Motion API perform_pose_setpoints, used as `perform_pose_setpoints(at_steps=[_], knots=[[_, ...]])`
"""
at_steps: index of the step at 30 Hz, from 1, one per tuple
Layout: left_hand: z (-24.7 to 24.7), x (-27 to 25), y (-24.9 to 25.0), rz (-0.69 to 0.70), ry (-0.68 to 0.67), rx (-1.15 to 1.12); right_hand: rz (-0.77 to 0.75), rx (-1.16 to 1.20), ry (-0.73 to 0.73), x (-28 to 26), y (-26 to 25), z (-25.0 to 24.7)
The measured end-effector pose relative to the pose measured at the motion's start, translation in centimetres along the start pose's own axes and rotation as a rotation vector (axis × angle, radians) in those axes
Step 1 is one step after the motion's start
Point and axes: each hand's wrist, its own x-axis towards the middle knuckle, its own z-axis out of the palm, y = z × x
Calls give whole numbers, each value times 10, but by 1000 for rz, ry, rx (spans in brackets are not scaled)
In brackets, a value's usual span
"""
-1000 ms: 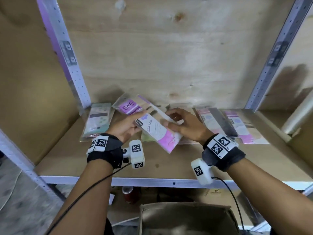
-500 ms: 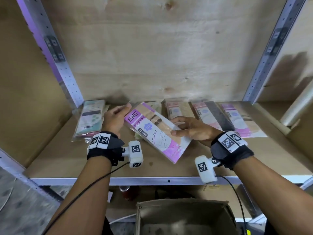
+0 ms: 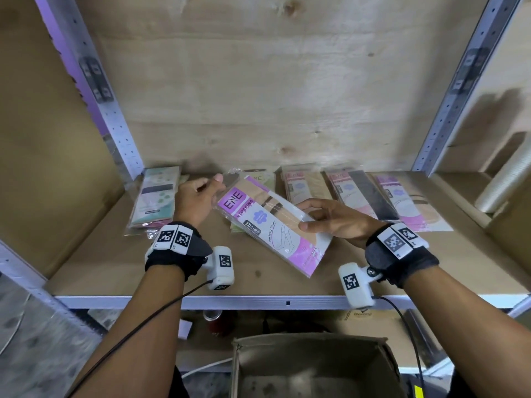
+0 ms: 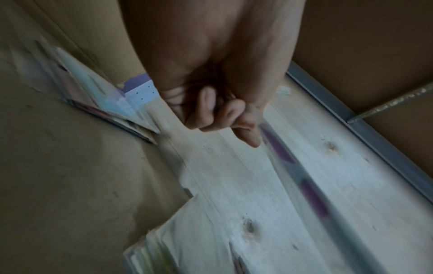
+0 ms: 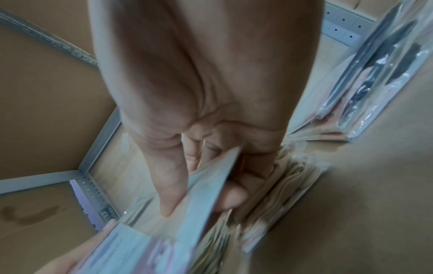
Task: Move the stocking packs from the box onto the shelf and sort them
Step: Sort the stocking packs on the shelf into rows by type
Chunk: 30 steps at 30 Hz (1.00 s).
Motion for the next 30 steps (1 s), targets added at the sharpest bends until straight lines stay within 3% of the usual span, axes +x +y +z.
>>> perform_pose_setpoints(at_steps=[5,10,15,22,30], knots=[[-8,-5,6,-94,-8,-42,0,-36,-5,-1,-1,0],[-17,-6,-2,23,-126,109,-6,-76,-28,-2,1,-3],[-18,-1,-4,-30,-146,78,-33,-39,-43,-5,-2,-7],[-2,-8,7,-193,-218,-368,-67,-28,-30,-9,1,-14],[24,-13,22,-254,-346,-532,-79,19,11,-20,10,-28]])
